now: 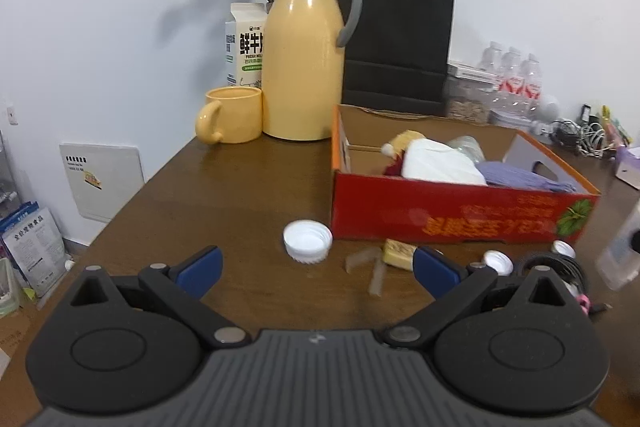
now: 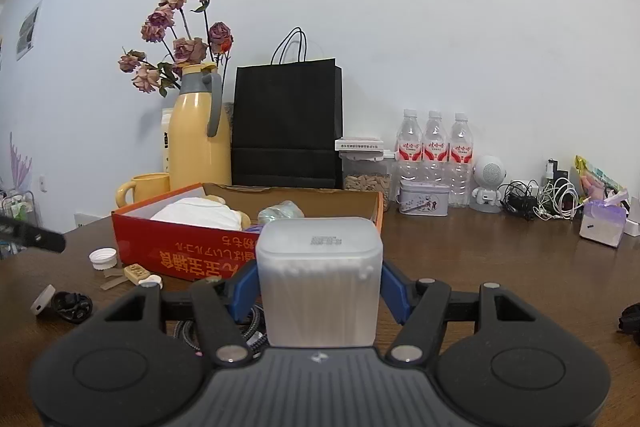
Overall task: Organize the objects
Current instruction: 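Move the left tool toward the white bottle cap while right tool holds swab box, then grasp the white bottle cap with the left tool, then carry the bottle cap and swab box over the cardboard box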
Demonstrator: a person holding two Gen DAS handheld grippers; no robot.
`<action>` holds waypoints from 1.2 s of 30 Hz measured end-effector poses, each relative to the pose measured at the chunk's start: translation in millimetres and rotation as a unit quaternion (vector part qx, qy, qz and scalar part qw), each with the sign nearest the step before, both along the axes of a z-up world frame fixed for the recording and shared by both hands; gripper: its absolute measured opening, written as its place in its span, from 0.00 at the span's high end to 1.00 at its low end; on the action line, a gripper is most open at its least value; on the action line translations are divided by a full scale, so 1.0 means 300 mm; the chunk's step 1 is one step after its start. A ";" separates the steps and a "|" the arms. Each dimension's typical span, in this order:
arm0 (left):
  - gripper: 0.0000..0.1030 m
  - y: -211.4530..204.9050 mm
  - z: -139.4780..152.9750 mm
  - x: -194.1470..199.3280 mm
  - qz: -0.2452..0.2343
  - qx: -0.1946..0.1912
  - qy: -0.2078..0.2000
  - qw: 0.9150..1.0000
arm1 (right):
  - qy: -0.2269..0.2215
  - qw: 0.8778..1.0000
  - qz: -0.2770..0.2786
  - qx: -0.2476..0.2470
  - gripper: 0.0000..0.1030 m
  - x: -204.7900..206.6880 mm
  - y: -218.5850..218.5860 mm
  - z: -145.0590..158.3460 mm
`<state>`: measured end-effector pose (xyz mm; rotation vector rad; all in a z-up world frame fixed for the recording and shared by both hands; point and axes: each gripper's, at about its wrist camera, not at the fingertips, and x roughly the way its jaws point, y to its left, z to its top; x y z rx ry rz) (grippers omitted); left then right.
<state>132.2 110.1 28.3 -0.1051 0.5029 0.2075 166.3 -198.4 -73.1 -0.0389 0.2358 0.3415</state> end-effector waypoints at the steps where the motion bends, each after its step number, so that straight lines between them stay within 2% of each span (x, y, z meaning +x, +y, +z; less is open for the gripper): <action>1: 0.00 0.007 0.002 0.015 -0.002 -0.002 0.001 1.000 | -0.001 1.000 0.001 -0.001 0.39 -0.002 0.002 0.000; 4: 0.00 0.033 0.003 0.064 -0.018 -0.016 0.006 1.000 | -0.001 1.000 0.004 -0.005 0.39 -0.001 0.007 -0.001; 8: 0.00 0.048 -0.015 0.156 -0.016 0.006 0.025 1.000 | 0.001 1.000 0.003 -0.006 0.39 -0.001 0.008 0.000; 10: 0.08 0.056 -0.035 0.203 -0.011 0.011 0.042 0.999 | 0.002 1.000 0.002 -0.006 0.39 0.000 0.008 -0.001; 12: 0.25 0.066 -0.060 0.241 -0.005 0.010 0.062 0.998 | 0.003 1.000 0.001 -0.007 0.39 0.001 0.009 -0.001; 13: 0.29 0.072 -0.073 0.253 -0.001 0.007 0.069 0.998 | 0.004 1.000 0.001 -0.008 0.39 0.002 0.010 -0.001; 19: 0.41 0.109 -0.113 0.277 -0.012 -0.030 0.075 0.997 | 0.003 1.000 0.002 -0.010 0.39 0.003 0.011 -0.001; 21: 0.59 0.116 -0.126 0.287 -0.018 -0.040 0.077 0.996 | 0.001 1.000 0.001 -0.010 0.39 0.003 0.014 -0.001; 25: 0.60 0.107 -0.119 0.265 -0.021 -0.038 0.060 0.997 | -0.002 1.000 0.001 -0.010 0.39 0.004 0.019 -0.001; 36: 0.60 0.131 -0.059 0.169 0.024 -0.040 -0.015 0.999 | -0.015 1.000 -0.002 -0.005 0.39 -0.010 0.012 0.001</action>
